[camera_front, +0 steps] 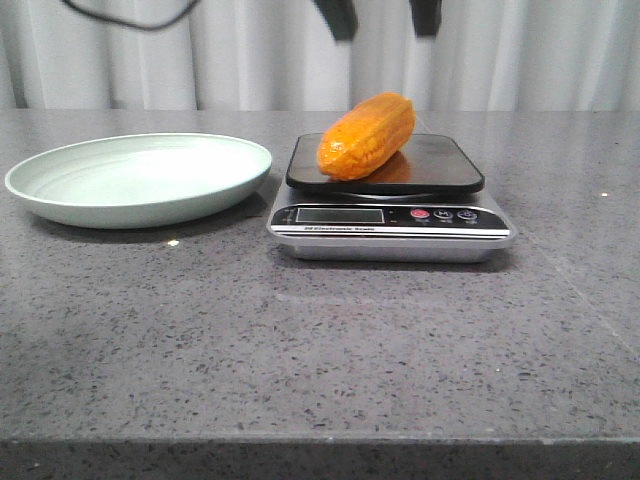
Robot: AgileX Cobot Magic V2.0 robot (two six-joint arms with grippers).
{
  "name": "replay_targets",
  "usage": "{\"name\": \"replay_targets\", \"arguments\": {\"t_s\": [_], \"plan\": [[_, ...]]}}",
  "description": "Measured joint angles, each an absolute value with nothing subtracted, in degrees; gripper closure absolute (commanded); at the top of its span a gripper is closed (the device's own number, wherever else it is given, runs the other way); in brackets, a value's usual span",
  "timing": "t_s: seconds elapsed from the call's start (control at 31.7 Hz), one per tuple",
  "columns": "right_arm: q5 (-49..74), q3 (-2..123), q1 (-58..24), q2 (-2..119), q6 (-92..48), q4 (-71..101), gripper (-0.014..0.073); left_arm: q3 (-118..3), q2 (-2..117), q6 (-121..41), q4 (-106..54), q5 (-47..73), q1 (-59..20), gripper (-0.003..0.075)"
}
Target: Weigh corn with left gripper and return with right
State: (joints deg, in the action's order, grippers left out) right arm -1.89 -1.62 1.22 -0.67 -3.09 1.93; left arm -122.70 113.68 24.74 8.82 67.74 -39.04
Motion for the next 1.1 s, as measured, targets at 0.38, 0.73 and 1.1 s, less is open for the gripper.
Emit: {"name": "replay_targets", "arguments": {"t_s": [0.38, 0.73, 1.1], "plan": [[-1.9, -1.6, 1.2, -0.7, -3.1, 1.9, 0.0422, -114.4, 103.5, 25.0, 17.7, 65.1, -39.0, 0.0519], [-1.9, -1.6, 1.2, -0.7, -3.1, 1.9, 0.0422, -82.3, 78.2, 25.3, 16.4, 48.8, -38.9, 0.0577], [-1.9, -1.6, 1.2, -0.7, -3.1, 1.9, 0.0422, -46.6, 41.2, 25.3, 11.9, 26.7, -38.9, 0.0577]]}}
